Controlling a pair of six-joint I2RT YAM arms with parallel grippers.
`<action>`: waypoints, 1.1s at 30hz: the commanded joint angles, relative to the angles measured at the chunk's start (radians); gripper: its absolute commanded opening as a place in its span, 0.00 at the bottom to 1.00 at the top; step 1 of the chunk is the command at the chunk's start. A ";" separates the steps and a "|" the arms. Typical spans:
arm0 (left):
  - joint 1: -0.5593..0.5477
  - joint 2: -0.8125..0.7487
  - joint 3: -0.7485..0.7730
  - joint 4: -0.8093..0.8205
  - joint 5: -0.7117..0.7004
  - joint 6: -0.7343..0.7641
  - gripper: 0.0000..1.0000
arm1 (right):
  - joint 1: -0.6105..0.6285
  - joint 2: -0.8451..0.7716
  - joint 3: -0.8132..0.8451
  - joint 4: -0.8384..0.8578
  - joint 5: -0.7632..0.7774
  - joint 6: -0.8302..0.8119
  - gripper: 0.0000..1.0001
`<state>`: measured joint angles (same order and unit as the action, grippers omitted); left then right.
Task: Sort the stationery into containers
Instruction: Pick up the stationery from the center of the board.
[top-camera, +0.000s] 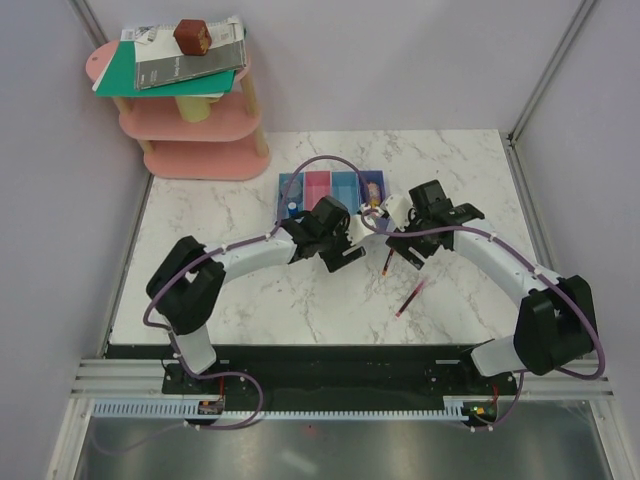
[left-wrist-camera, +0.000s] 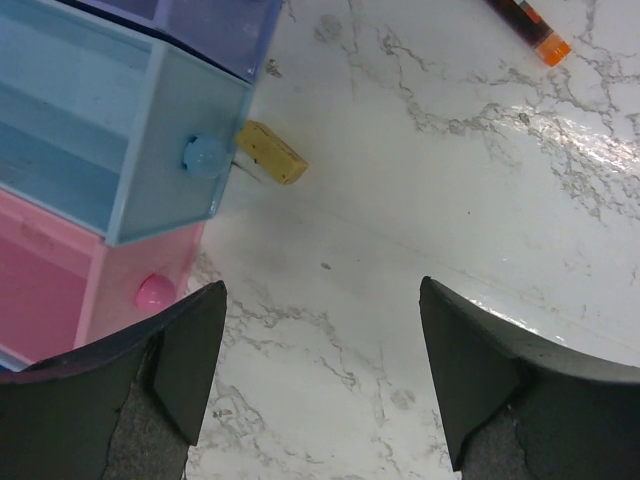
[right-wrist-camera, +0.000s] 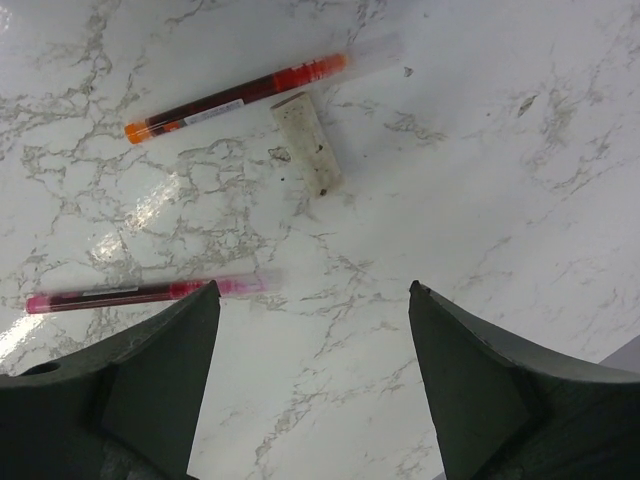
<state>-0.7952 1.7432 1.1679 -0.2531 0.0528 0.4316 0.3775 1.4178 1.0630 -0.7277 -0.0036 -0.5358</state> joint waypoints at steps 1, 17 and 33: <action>-0.001 0.070 0.079 0.089 -0.050 -0.048 0.85 | 0.000 0.026 -0.021 0.071 -0.027 -0.042 0.83; -0.001 0.260 0.197 0.186 -0.125 -0.108 0.85 | -0.026 0.099 -0.069 0.163 -0.081 -0.096 0.81; -0.001 0.346 0.271 0.190 -0.143 -0.111 0.68 | -0.051 0.207 -0.089 0.215 -0.122 -0.142 0.77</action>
<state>-0.7902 2.0628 1.3945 -0.1604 -0.0807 0.3397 0.3027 1.5711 0.9989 -0.4595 -0.0586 -0.5991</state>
